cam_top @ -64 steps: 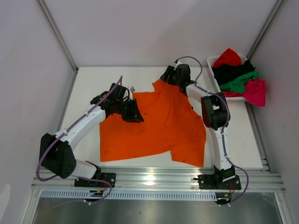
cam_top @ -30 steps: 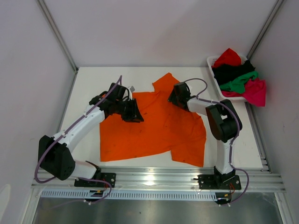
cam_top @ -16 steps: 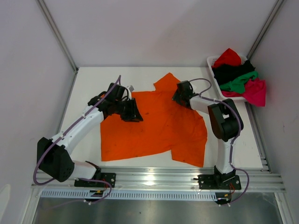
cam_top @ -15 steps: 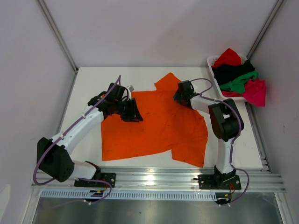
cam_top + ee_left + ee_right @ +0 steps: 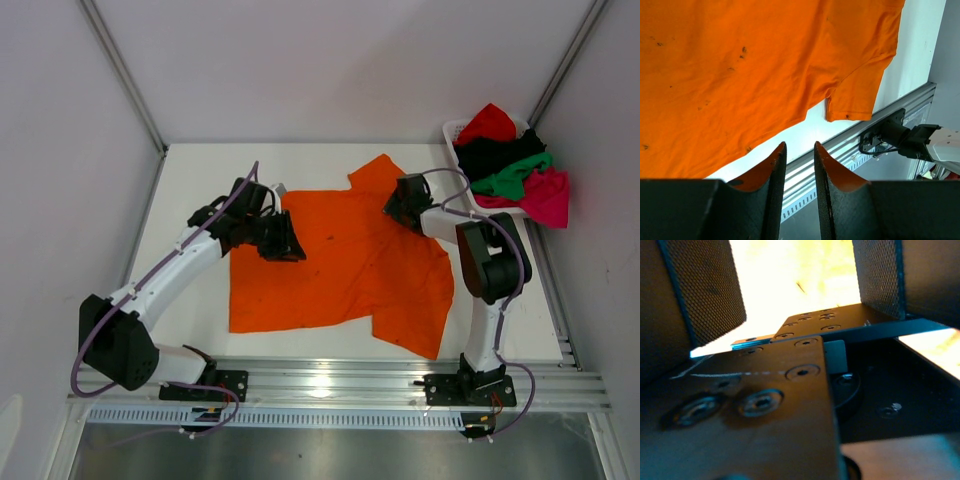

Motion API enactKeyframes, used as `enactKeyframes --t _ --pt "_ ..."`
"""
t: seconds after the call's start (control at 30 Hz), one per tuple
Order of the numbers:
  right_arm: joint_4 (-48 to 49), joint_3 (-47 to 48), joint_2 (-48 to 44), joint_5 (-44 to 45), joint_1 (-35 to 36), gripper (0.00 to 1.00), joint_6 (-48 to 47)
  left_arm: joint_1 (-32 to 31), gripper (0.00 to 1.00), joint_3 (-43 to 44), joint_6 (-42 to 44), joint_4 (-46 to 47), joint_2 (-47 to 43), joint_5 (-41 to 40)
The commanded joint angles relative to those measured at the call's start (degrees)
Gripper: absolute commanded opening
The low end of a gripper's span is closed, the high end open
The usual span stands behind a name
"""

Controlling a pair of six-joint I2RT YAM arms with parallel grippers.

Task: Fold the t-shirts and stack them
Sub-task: Fold the tshirt

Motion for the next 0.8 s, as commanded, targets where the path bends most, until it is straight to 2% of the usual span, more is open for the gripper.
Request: enactKeyframes --t 0.0,0.17,0.3,0.6,0.63,0.7,0.77 --pt "5.2 -3.1 -2.3 -4.6 0.0 0.62 -2.5 -0.4 0.32 2.1 1.3 0.4 0.2 -2.2" --pt "17.1 -7.1 -5.3 -14.6 0.2 0.62 -5.3 -0.4 0.32 9.0 2.9 -2.3 5.1 -9.0" --pt "19.3 -3.9 -6.1 -14.7 0.9 0.62 -5.5 -0.4 0.32 11.9 2.6 -1.8 7.5 -7.7" --pt "6.0 13.8 -2.4 -6.7 2.3 0.63 -3.3 -0.4 0.32 10.4 2.2 -1.0 11.3 -6.5" --pt "3.5 17.6 -1.8 -2.9 2.6 0.63 -2.9 -0.4 0.32 10.2 2.3 -1.0 11.5 -6.6" --pt "-2.6 20.8 0.2 -2.3 2.7 0.63 -3.4 -0.4 0.32 10.4 2.6 -1.0 11.9 -6.7" --pt "-2.1 21.6 0.9 -2.6 2.6 0.63 -3.7 -0.4 0.32 10.9 2.7 -1.3 12.4 -6.9"
